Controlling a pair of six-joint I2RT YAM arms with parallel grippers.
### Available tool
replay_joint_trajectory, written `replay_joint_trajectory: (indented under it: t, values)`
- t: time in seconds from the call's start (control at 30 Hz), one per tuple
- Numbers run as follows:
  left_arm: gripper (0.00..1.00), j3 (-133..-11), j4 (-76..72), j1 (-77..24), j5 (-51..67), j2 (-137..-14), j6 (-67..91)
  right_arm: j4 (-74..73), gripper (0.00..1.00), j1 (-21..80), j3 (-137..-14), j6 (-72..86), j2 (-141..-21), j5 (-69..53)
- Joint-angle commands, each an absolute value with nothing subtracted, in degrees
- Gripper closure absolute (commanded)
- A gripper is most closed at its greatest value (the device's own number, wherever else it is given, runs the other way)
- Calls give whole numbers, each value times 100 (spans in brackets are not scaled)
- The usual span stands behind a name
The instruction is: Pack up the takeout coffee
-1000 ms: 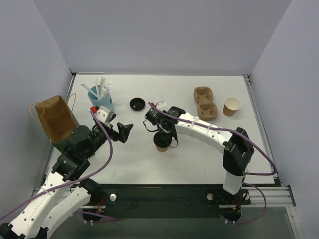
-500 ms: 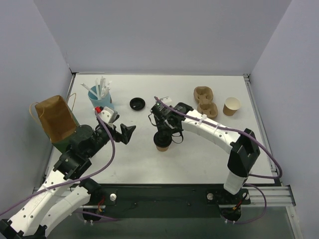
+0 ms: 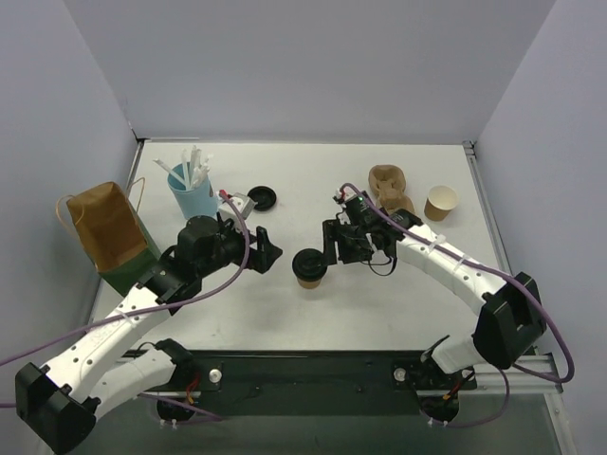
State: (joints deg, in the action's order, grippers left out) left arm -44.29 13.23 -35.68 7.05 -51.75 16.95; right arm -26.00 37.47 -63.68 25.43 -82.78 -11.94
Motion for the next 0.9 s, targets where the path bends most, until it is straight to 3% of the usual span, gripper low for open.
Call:
replay_joint_trajectory:
  t: [0.0,0.4,0.87]
  values:
    - [10,-4544,792,-3604,1160,-5580,2346,-1952,45,3359,-6030,2593,-7840,-2161]
    - [23,-4122,-351,-3604,1538,-6688,2707,-1363,47,3050,-5783,2716,-7866,-3120]
    - [28,-3938,-1019,-3604,1846,-7506,2654,-1230,49,2786,-5748,2716,-8051,-3305]
